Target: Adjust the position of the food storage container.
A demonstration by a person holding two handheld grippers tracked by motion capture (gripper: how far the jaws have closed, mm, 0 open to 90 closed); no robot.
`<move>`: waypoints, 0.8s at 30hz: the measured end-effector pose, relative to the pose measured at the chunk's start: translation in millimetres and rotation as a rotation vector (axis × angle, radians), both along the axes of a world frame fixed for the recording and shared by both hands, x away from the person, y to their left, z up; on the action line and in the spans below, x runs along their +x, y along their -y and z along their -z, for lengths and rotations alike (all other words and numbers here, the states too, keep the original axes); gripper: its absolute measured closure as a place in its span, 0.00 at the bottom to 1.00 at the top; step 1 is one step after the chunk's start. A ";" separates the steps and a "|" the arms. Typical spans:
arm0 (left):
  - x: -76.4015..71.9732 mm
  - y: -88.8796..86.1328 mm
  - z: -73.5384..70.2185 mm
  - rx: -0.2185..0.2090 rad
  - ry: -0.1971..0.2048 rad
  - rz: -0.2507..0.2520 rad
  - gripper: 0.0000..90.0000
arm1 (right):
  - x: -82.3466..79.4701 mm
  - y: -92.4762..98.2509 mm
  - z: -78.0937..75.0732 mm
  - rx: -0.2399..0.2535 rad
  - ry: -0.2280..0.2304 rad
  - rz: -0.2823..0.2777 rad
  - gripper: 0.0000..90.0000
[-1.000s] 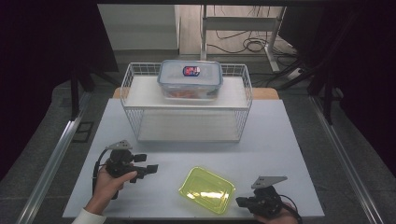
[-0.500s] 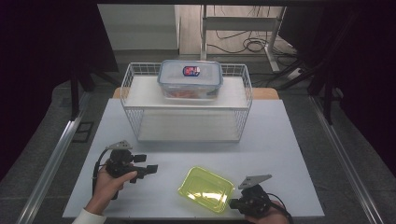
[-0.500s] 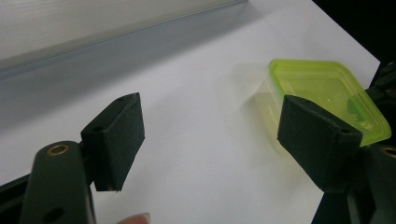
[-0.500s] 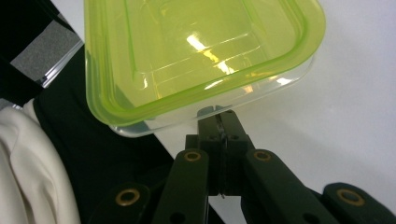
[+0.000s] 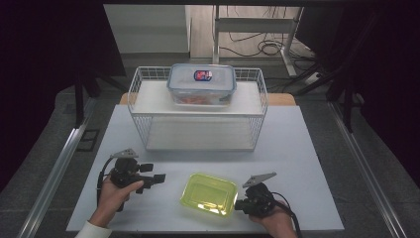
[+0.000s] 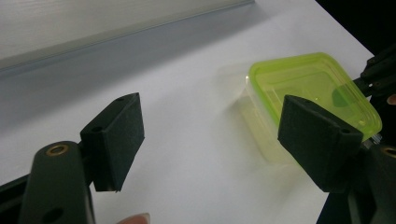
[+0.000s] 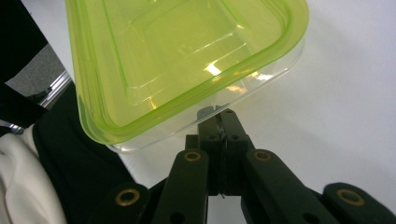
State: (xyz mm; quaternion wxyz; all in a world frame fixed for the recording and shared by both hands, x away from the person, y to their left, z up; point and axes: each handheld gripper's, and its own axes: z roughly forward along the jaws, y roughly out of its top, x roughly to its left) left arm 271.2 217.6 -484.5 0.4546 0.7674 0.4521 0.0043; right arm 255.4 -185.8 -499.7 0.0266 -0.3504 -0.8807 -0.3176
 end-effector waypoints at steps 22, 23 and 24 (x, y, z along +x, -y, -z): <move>1.4 -2.5 2.5 0.001 -0.010 -0.007 0.24 | -17.6 -1.1 2.4 0.024 -0.010 -0.056 0.99; 1.3 -2.2 2.4 0.002 -0.009 -0.007 0.24 | -20.6 -4.5 3.0 0.025 -0.013 -0.068 0.99; 1.2 -2.0 2.3 0.001 -0.009 -0.007 0.24 | -22.4 -8.0 3.9 0.026 -0.017 -0.080 0.99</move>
